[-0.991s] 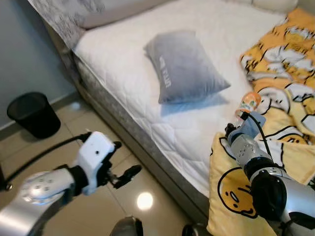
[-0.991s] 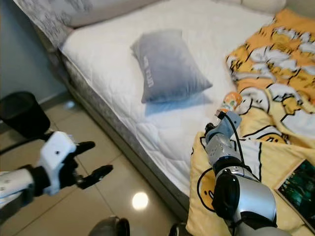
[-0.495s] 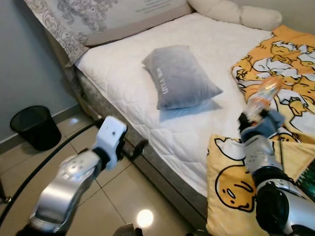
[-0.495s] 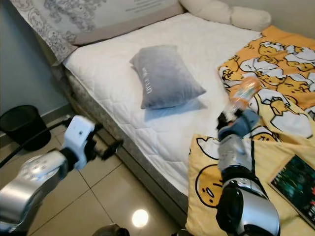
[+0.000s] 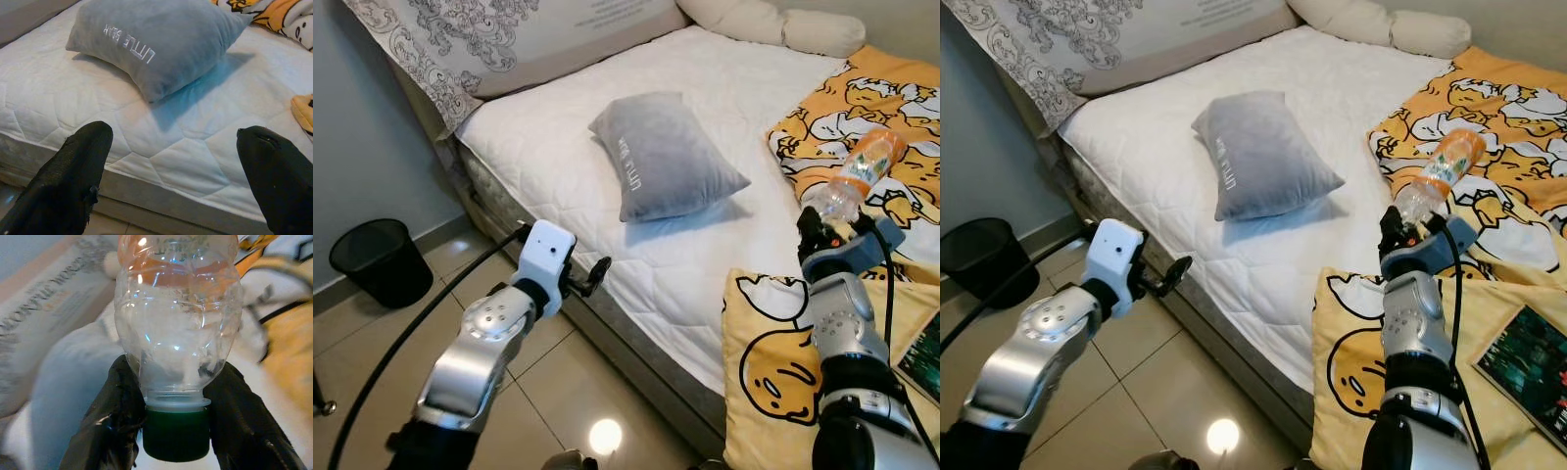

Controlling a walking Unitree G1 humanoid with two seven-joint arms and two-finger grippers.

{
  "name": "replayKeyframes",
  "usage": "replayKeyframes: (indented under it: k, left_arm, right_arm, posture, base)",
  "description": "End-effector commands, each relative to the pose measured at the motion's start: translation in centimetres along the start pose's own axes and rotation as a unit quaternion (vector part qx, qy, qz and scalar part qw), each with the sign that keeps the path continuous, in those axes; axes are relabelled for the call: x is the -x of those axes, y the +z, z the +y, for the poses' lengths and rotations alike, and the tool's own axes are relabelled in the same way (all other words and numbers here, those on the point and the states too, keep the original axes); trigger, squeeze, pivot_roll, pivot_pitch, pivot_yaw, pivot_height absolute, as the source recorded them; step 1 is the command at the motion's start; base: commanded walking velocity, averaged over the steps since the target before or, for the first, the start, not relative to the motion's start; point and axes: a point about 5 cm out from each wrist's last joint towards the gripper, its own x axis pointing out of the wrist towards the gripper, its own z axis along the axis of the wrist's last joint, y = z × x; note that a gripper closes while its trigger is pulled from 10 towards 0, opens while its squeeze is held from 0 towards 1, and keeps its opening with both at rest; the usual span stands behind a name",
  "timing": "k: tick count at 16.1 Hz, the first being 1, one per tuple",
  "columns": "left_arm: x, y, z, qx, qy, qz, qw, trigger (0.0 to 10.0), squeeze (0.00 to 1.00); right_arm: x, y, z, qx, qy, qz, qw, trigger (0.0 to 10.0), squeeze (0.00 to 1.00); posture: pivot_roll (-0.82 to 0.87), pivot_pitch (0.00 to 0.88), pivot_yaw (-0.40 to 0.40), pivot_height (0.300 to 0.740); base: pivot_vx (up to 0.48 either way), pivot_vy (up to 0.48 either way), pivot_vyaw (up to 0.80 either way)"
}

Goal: Clean up the room

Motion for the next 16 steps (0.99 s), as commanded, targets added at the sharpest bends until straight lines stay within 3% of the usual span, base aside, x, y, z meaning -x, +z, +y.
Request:
replayKeyframes:
  k: [1, 3, 5, 7, 9, 11, 13, 16]
  left_arm:
    - [-0.1, 0.1, 0.2, -0.004, 0.01, -0.005, 1.0, 10.0, 0.0]
    - [-0.2, 0.1, 0.2, -0.003, 0.014, -0.009, 1.0, 10.0, 0.0]
    - [0.0, -0.2, 0.6, -0.005, 0.027, -0.009, 1.0, 10.0, 0.0]
    - [0.1, -0.3, 1.4, -0.008, 0.049, -0.011, 0.999, 10.0, 0.0]
    - [0.1, -0.4, 2.0, -0.02, 0.067, -0.015, 0.997, 10.0, 0.0]
    - [0.2, -1.1, 2.1, -0.033, 0.102, 0.0, 0.994, 10.0, 0.0]
    - [0.7, -1.8, 2.0, -0.043, 0.095, 0.008, 0.994, 10.0, 0.0]
    - [0.7, -1.5, 3.1, -0.05, 0.115, 0.005, 0.992, 10.0, 0.0]
  right_arm:
    - [0.1, 0.0, 0.6, -0.028, 0.023, 0.004, 0.999, 10.0, 0.0]
    - [0.7, -0.2, 1.7, -0.075, 0.07, 0.022, 0.994, 10.0, 0.0]
    - [1.2, -0.1, 2.0, -0.072, 0.075, 0.024, 0.994, 10.0, 0.0]
    - [2.4, -0.3, 2.5, 0.023, 0.079, 0.026, 0.996, 10.0, 0.0]
    - [3.6, -1.2, 3.4, 0.135, 0.087, 0.031, 0.987, 10.0, 0.0]
    - [4.7, -3.3, 4.3, 0.166, 0.091, 0.05, 0.981, 10.0, 0.0]
    - [5.1, -4.2, 5.5, 0.174, 0.104, 0.049, 0.978, 10.0, 0.0]
    - [5.5, -5.4, 6.7, 0.189, 0.124, 0.062, 0.972, 10.0, 0.0]
  posture:
    - [-0.03, 0.0, 0.044, 0.74]
    - [-0.02, 0.0, 0.04, 0.74]
    - [-0.02, 0.0, 0.038, 0.74]
    - [-0.02, 0.0, 0.036, 0.74]
    - [-0.03, 0.0, 0.029, 0.74]
    - [-0.01, 0.0, 0.026, 0.74]
    - [0.0, 0.0, 0.03, 0.74]
    - [0.02, 0.0, 0.025, 0.74]
  base:
    - [0.0, 0.0, 0.0]
    - [0.0, 0.0, 0.0]
    - [0.0, 0.0, 0.0]
    - [0.0, 0.0, 0.0]
    - [0.0, 0.0, 0.8]
    - [0.0, 0.0, 0.8]
    - [0.0, 0.0, 0.8]
    - [0.0, 0.0, 0.8]
